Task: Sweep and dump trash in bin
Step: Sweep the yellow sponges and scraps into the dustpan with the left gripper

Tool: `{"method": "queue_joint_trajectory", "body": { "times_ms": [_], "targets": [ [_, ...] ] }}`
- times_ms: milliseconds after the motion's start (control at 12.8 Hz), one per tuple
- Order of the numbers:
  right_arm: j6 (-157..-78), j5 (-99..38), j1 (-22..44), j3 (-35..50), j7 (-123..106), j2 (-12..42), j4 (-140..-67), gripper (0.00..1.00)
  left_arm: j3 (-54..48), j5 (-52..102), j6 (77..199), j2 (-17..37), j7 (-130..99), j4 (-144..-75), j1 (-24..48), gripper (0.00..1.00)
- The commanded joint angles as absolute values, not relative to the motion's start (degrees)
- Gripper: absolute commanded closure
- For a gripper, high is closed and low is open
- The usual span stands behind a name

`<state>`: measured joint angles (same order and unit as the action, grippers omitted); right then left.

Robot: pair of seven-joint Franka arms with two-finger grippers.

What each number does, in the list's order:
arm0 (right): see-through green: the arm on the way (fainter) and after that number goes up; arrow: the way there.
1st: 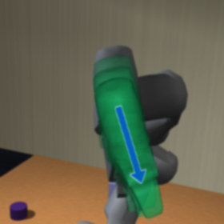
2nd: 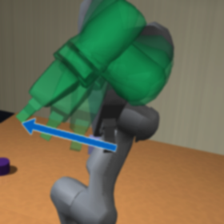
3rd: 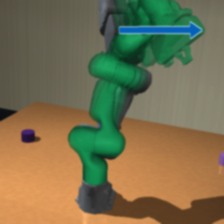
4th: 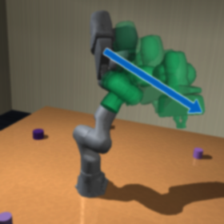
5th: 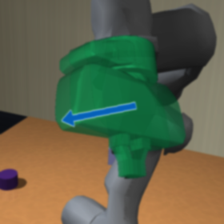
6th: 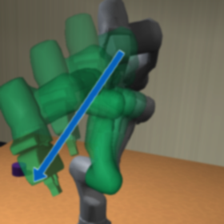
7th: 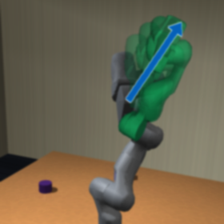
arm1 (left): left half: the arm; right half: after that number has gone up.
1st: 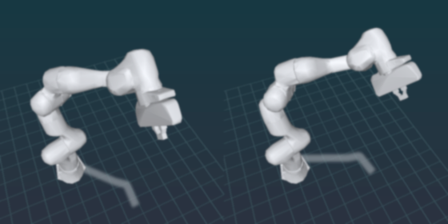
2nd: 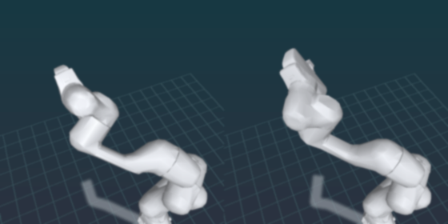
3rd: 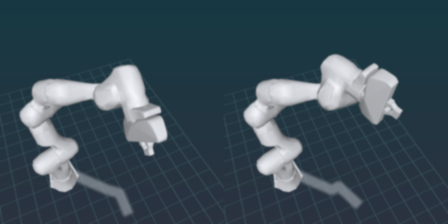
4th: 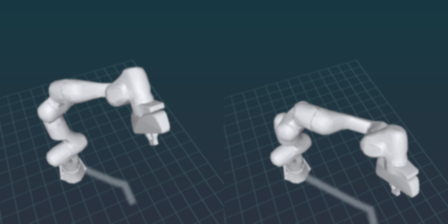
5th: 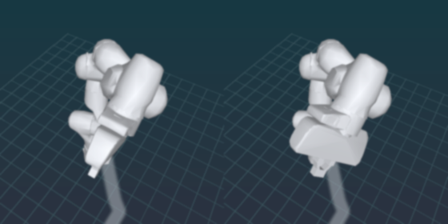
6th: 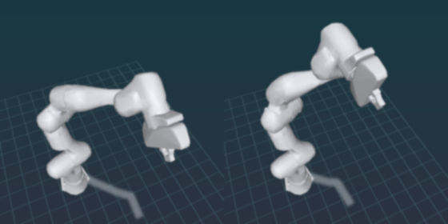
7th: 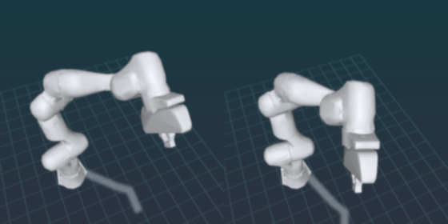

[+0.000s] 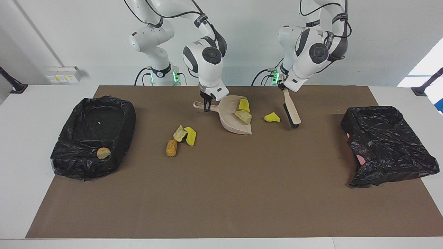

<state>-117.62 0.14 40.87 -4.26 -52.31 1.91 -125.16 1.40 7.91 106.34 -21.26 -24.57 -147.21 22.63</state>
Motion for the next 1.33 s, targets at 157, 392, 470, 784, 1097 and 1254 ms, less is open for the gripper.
{"method": "queue_joint_trajectory", "body": {
  "times_ms": [157,392,470,784,1097,1254],
  "targets": [
    [-118.92,0.88,41.04,-4.22,-51.24,1.14,-128.31,1.00,1.05,13.32,121.35,-18.99,-27.42,-152.49,34.95,1.00],
    [-118.31,0.97,40.87,-4.31,-51.24,1.05,-128.32,1.00,1.05,21.42,127.25,-18.81,-27.42,-151.61,46.19,1.00],
    [-118.21,0.97,40.78,-4.31,-51.15,1.05,-128.32,1.00,1.05,22.66,129.01,-18.37,-27.60,-151.00,49.36,1.00],
    [-118.21,0.97,40.78,-4.22,-50.89,1.14,-128.23,1.00,1.58,23.73,129.64,-14.33,-29.45,-148.01,51.07,1.00],
    [-115.86,0.97,40.08,-4.39,-51.06,0.09,-126.92,1.00,1.67,19.00,116.22,-15.12,-29.01,-140.55,37.56,1.00],
    [-113.21,0.97,37.98,-4.39,-52.55,-2.27,-126.30,1.00,1.67,16.80,111.73,-15.64,-28.74,-138.00,31.93,1.00]
  ]
}}
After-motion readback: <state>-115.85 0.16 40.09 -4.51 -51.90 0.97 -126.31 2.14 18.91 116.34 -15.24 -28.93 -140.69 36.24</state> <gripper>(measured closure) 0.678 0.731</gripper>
